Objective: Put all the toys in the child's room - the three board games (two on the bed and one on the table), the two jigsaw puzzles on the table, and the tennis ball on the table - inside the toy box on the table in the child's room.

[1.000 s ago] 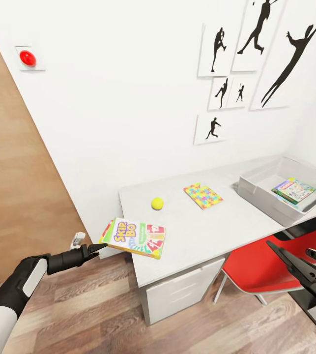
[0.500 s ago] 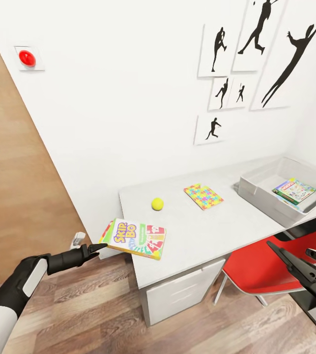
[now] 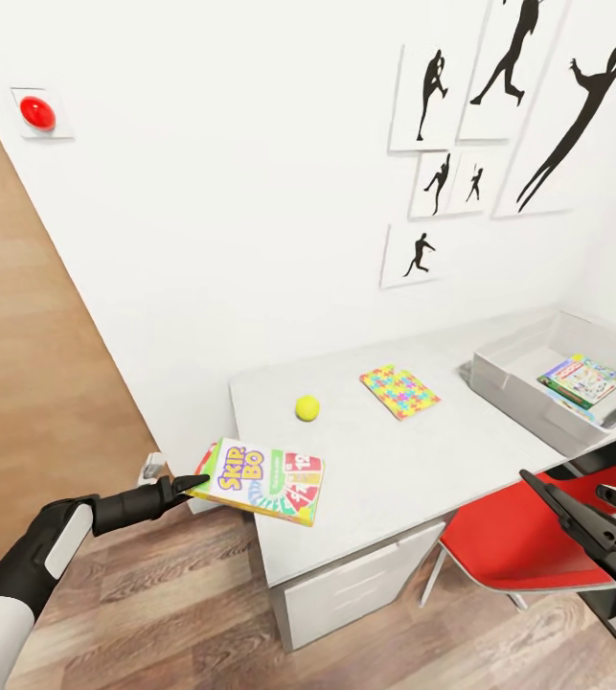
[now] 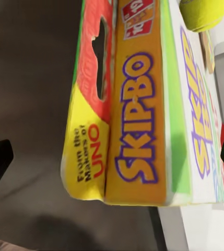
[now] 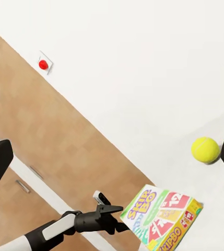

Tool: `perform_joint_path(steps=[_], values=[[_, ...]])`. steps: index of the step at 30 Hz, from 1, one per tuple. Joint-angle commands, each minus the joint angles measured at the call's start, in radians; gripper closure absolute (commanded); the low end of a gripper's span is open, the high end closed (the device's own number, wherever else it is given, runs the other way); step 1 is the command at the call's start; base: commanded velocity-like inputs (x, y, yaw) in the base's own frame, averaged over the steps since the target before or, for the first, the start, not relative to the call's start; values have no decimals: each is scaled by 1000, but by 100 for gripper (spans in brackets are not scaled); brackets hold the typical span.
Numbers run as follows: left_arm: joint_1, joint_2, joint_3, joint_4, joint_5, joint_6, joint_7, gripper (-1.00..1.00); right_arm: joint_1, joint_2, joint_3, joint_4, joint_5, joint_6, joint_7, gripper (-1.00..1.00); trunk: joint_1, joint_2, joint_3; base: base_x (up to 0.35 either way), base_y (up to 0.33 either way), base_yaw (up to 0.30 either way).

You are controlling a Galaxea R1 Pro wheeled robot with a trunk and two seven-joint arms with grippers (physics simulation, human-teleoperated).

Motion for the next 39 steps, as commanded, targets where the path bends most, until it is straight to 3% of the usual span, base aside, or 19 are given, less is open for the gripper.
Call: perform_joint_path(steps=[1,28,39], values=[[-1,0,1,0,2,5,-2,-100,-1,0,0,0,-4,8,1,-100,0,-1,-1,57,0,0],[-1,0,0,0,0,5,-2,-100,-1,0,-1,0,-4,8,1,-100,0,-1,-1,8,-1,0],[-1,0,1,0,1,5,-2,-100,-1,0,-1,0,-4,8,1,-100,0,-1,-1,0,-119,0]])
